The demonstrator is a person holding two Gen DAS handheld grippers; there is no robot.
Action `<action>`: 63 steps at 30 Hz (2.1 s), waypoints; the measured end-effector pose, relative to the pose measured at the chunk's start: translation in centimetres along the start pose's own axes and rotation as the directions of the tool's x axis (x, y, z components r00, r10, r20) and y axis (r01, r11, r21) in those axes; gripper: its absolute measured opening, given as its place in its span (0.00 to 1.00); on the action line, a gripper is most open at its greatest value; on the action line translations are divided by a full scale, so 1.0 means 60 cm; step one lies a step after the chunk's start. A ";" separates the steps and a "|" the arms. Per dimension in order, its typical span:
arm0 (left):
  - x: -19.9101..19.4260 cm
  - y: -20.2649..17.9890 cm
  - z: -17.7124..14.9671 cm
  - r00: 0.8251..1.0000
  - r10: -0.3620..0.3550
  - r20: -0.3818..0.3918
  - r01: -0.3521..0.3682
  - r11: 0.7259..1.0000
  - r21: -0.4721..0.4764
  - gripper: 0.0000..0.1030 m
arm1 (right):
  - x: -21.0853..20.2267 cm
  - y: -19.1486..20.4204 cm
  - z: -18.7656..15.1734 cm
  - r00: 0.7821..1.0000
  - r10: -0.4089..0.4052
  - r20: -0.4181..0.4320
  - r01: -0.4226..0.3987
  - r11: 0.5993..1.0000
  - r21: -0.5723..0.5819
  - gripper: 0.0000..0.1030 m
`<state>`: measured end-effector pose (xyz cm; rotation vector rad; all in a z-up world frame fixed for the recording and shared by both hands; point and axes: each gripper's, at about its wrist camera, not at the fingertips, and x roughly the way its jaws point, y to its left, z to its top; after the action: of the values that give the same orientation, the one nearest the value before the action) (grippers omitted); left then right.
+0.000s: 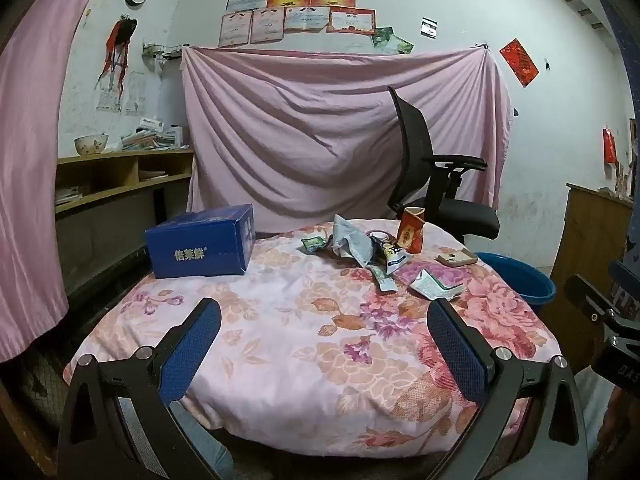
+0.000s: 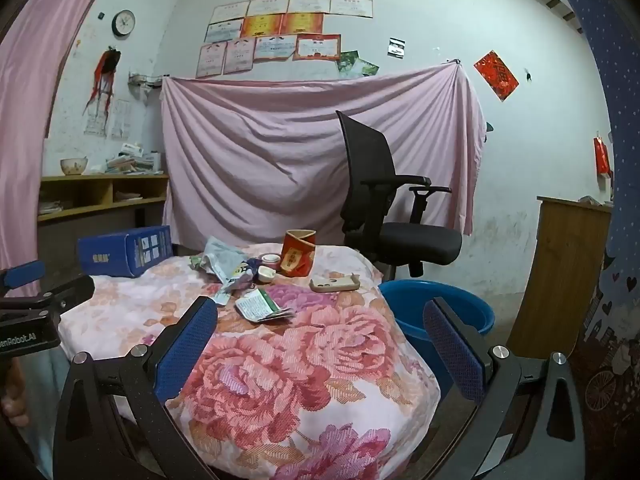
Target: Collect trash
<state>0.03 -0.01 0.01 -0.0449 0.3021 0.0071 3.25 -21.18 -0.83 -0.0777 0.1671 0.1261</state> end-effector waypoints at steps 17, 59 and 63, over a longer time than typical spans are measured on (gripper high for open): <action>0.000 0.000 0.000 1.000 -0.001 0.003 0.001 1.000 -0.002 0.98 | 0.000 -0.001 -0.001 1.000 -0.001 0.003 0.001 1.000 -0.004 1.00; 0.001 0.001 0.000 1.000 0.001 0.007 -0.001 1.000 0.007 0.98 | 0.000 -0.003 -0.002 1.000 0.000 0.006 0.000 1.000 0.006 1.00; 0.000 0.000 0.000 1.000 0.002 0.008 -0.002 1.000 0.009 0.98 | 0.000 -0.003 -0.001 1.000 0.000 0.006 0.000 1.000 0.006 1.00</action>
<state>0.01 -0.02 0.00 -0.0360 0.2942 0.0077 3.24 -21.37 -0.91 -0.0716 0.1618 0.1258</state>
